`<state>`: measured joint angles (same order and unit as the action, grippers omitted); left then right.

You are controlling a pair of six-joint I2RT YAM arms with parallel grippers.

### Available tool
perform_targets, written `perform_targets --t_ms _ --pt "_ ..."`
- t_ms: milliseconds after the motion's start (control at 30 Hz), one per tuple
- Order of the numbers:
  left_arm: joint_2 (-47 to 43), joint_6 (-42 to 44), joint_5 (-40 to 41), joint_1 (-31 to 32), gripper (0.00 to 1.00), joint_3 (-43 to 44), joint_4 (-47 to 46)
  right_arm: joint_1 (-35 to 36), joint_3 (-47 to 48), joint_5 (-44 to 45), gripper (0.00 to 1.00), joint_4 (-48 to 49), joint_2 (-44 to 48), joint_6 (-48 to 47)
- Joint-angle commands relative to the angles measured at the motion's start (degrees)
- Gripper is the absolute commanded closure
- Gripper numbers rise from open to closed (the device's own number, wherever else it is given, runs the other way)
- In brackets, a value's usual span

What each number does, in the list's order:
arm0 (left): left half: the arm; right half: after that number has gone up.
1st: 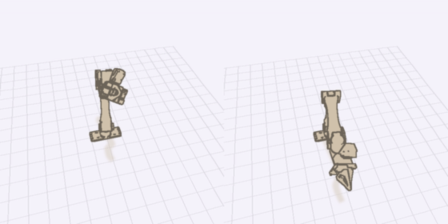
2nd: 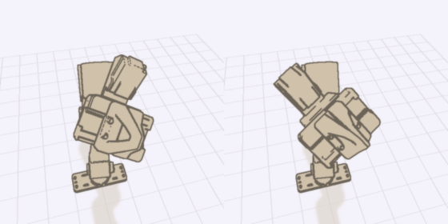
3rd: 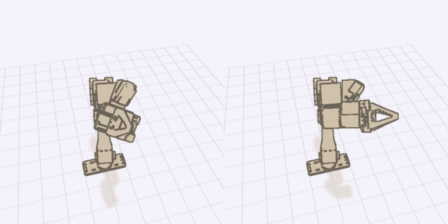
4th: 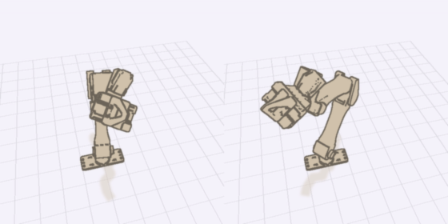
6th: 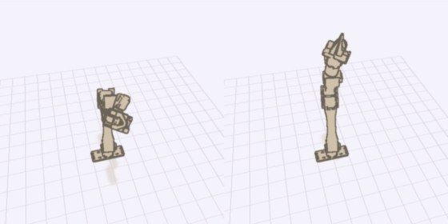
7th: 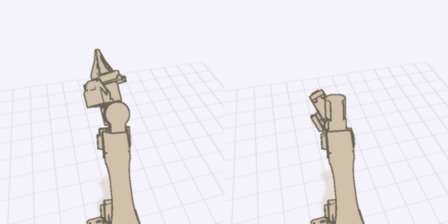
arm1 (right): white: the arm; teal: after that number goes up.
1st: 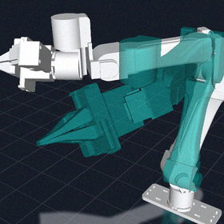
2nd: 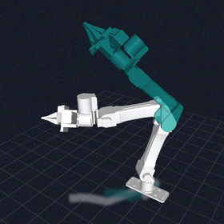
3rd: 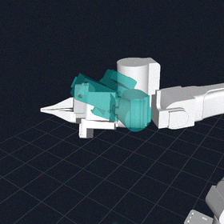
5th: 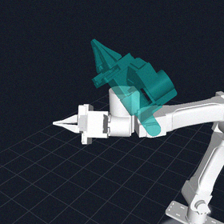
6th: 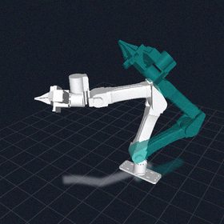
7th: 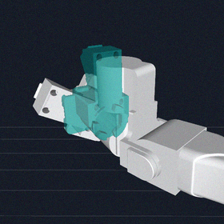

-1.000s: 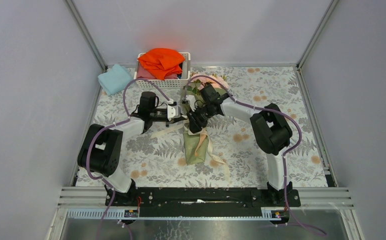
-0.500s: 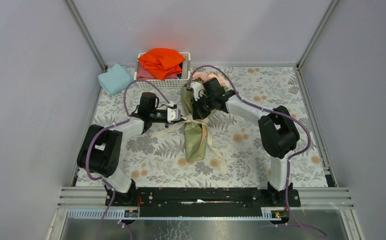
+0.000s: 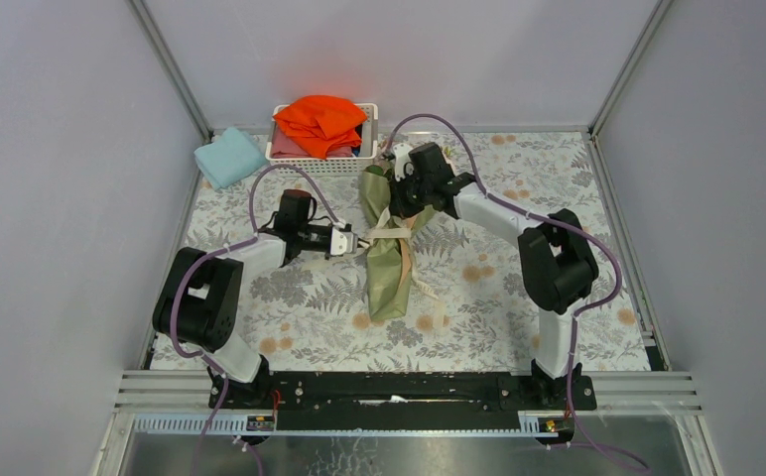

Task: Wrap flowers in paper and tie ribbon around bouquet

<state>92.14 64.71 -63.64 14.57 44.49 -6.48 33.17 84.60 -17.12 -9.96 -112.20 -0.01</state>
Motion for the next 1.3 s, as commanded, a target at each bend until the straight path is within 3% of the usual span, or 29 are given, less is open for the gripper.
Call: perform_targets --t_ms 0,200,367,467,567,700,1033,1267 --pt "-1.3 8.6 -0.4 0.3 1.00 -0.8 4.1 -2.3 1.0 2.6 1.00 3.7 4.4 3.9" --pt "-0.3 7.2 1.7 0.3 1.00 -1.0 2.4 -3.1 -2.4 4.3 1.00 3.6 7.7 4.4" --pt "0.7 -2.0 3.7 0.1 1.00 -0.2 -3.3 -4.7 -6.3 4.8 1.00 3.5 11.7 5.0" --pt "1.1 -4.7 4.2 -0.1 1.00 0.3 -4.9 -4.8 -8.9 0.1 1.00 3.1 13.2 4.5" --pt "2.3 -14.0 6.9 -0.1 1.00 1.3 -12.3 -4.8 -11.5 -3.7 1.00 0.8 14.7 4.9" --pt "4.0 -18.7 9.1 -0.2 1.00 3.1 -13.8 -5.9 -15.4 -1.5 1.00 -3.1 17.3 6.3" --pt "9.3 0.9 14.5 -0.2 1.00 6.1 -8.6 -13.3 -21.2 -1.0 1.00 -4.9 16.8 10.9" --pt "10.6 2.8 17.7 -0.7 1.00 7.5 -6.5 -17.8 -22.7 0.1 1.00 -5.2 15.3 11.7"
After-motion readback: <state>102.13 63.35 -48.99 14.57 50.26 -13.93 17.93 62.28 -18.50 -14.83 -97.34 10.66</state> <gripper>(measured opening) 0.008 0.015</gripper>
